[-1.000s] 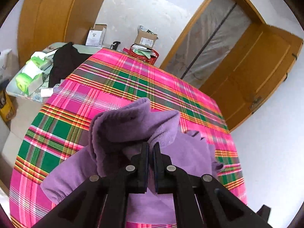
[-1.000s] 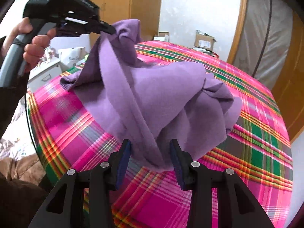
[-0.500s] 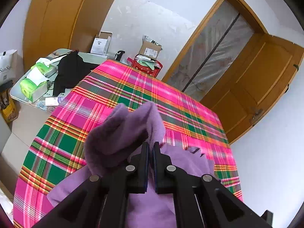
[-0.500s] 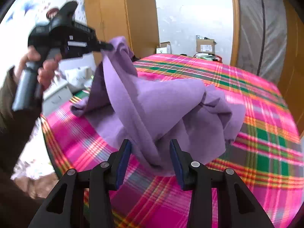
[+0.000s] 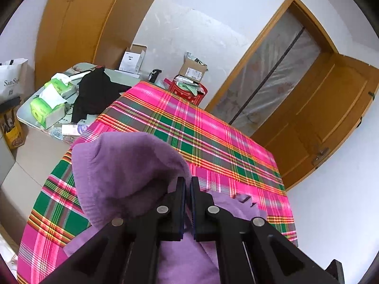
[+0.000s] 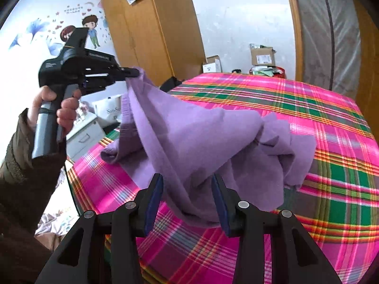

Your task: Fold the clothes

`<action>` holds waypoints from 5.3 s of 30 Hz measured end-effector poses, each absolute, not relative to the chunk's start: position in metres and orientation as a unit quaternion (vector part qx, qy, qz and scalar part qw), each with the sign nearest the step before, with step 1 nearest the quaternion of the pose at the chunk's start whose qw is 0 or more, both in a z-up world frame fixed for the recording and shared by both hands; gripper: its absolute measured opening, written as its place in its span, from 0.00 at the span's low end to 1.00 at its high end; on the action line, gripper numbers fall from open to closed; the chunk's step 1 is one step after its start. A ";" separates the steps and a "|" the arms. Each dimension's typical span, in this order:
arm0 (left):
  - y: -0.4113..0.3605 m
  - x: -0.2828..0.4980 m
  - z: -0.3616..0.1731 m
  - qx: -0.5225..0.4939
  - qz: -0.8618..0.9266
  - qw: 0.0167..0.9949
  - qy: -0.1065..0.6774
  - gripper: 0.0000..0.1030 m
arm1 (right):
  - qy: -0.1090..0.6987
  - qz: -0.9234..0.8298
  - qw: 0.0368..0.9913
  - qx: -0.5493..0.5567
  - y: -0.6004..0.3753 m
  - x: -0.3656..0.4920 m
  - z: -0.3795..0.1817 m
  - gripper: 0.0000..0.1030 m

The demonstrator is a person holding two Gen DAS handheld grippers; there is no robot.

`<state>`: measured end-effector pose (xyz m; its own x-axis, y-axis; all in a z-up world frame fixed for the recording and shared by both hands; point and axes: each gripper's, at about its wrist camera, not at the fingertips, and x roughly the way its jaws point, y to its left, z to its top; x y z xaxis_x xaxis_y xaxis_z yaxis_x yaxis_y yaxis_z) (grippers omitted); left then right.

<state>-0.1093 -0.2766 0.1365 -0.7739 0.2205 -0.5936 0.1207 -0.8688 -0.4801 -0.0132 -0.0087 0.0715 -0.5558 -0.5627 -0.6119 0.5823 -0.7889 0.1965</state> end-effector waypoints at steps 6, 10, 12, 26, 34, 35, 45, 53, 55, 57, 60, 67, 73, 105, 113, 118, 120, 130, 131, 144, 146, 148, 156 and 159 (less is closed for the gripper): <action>-0.275 -0.112 0.137 -0.335 0.906 0.030 -0.258 0.04 | 0.030 -0.872 0.342 0.349 -0.024 -0.019 0.069 0.40; -0.277 -0.113 0.139 -0.335 0.906 0.032 -0.259 0.04 | 0.046 -0.864 0.346 0.363 -0.033 -0.022 0.061 0.15; -0.278 -0.113 0.140 -0.334 0.905 0.032 -0.261 0.04 | 0.026 -0.858 0.356 0.370 -0.029 -0.026 0.062 0.15; -0.273 -0.116 0.149 -0.321 0.910 0.038 -0.258 0.04 | -0.095 -0.846 0.370 0.373 0.021 -0.045 0.098 0.03; -0.270 -0.130 0.148 -0.327 0.913 0.034 -0.240 0.04 | -0.073 -0.879 0.330 0.338 0.023 -0.069 0.117 0.03; -0.270 -0.132 0.147 -0.329 0.914 0.032 -0.234 0.04 | -0.073 -0.881 0.325 0.336 0.023 -0.073 0.118 0.03; -0.282 -0.172 0.137 -0.348 0.911 0.003 -0.220 0.04 | -0.024 -0.906 0.287 0.310 0.002 -0.133 0.136 0.02; -0.290 -0.204 0.130 -0.364 0.904 -0.005 -0.226 0.04 | 0.010 -0.925 0.253 0.283 -0.008 -0.157 0.143 0.02; -0.292 -0.213 0.127 -0.368 0.901 -0.007 -0.231 0.04 | 0.020 -0.931 0.243 0.271 -0.011 -0.164 0.146 0.02; -0.294 -0.221 0.123 -0.374 0.899 -0.011 -0.229 0.04 | 0.025 -0.936 0.235 0.263 -0.014 -0.170 0.148 0.02; -0.293 -0.232 0.118 -0.379 0.897 -0.017 -0.228 0.04 | 0.049 -0.942 0.212 0.256 -0.020 -0.180 0.146 0.02; -0.291 -0.259 0.102 -0.386 0.889 -0.022 -0.243 0.04 | 0.072 -0.938 0.176 0.292 -0.021 -0.218 0.114 0.02; -0.282 -0.272 0.080 -0.416 0.886 -0.034 -0.202 0.05 | 0.073 -0.925 0.175 0.329 -0.022 -0.245 0.091 0.02; -0.226 -0.158 0.122 -0.422 0.896 0.042 -0.133 0.17 | -0.074 -0.903 0.204 0.372 0.050 -0.205 0.109 0.24; -0.178 -0.127 0.128 -0.414 0.900 0.100 -0.087 0.19 | -0.092 -0.896 0.195 0.387 0.088 -0.159 0.084 0.25; -0.149 -0.107 0.130 -0.392 0.913 0.103 -0.037 0.19 | -0.116 -0.889 0.231 0.379 0.096 -0.121 0.065 0.31; -0.138 -0.102 0.130 -0.381 0.918 0.103 -0.025 0.19 | -0.122 -0.888 0.244 0.370 0.094 -0.106 0.057 0.39; -0.112 -0.102 0.121 -0.387 0.915 0.111 0.011 0.19 | -0.074 -0.876 0.282 0.383 0.046 -0.105 0.037 0.43; -0.110 -0.104 0.119 -0.389 0.914 0.110 0.014 0.19 | -0.071 -0.877 0.276 0.387 0.043 -0.108 0.034 0.43; -0.127 -0.124 0.104 -0.395 0.913 0.100 -0.033 0.01 | -0.057 -0.897 0.225 0.377 0.048 -0.121 0.038 0.14; -0.134 -0.126 0.104 -0.396 0.912 0.098 -0.048 0.00 | -0.053 -0.904 0.220 0.364 0.051 -0.119 0.046 0.13; -0.140 -0.127 0.105 -0.395 0.912 0.093 -0.063 0.00 | -0.051 -0.913 0.214 0.345 0.057 -0.119 0.058 0.12; -0.146 -0.126 0.105 -0.392 0.910 0.101 -0.085 0.00 | -0.018 -0.950 0.172 0.260 0.070 -0.120 0.118 0.08; -0.137 -0.126 0.103 -0.397 0.907 0.117 -0.077 0.02 | 0.035 -0.964 0.137 0.226 0.063 -0.117 0.140 0.08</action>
<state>-0.1260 -0.1373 0.1028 -0.6572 0.2739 -0.7022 -0.1518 -0.9606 -0.2327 -0.1166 0.0632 0.1400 -0.8602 -0.2488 -0.4451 0.2804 -0.9599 -0.0055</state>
